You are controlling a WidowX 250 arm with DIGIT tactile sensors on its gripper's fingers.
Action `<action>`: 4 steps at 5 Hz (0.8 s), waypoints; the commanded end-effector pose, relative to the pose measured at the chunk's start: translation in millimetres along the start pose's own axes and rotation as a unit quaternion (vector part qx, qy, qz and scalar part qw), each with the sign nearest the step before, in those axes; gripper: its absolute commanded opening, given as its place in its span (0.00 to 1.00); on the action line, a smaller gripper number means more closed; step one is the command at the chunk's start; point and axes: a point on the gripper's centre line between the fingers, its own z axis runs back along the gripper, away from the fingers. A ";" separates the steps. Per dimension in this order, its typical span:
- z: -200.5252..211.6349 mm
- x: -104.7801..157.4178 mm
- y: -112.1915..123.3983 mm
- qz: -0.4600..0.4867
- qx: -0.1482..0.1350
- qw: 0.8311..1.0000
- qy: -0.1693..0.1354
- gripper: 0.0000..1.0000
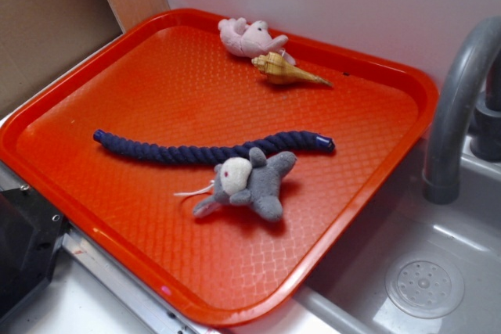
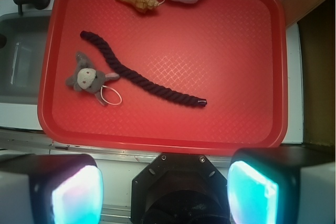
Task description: Grab the blue rope.
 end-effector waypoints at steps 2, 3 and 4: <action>-1.1 -1.9 -3.8 -0.019 0.001 1.000 -0.019 1.00; -9.0 8.0 -4.2 -0.103 0.008 0.993 -0.059 1.00; -21.8 21.7 -1.8 -0.225 -0.013 0.968 -0.111 1.00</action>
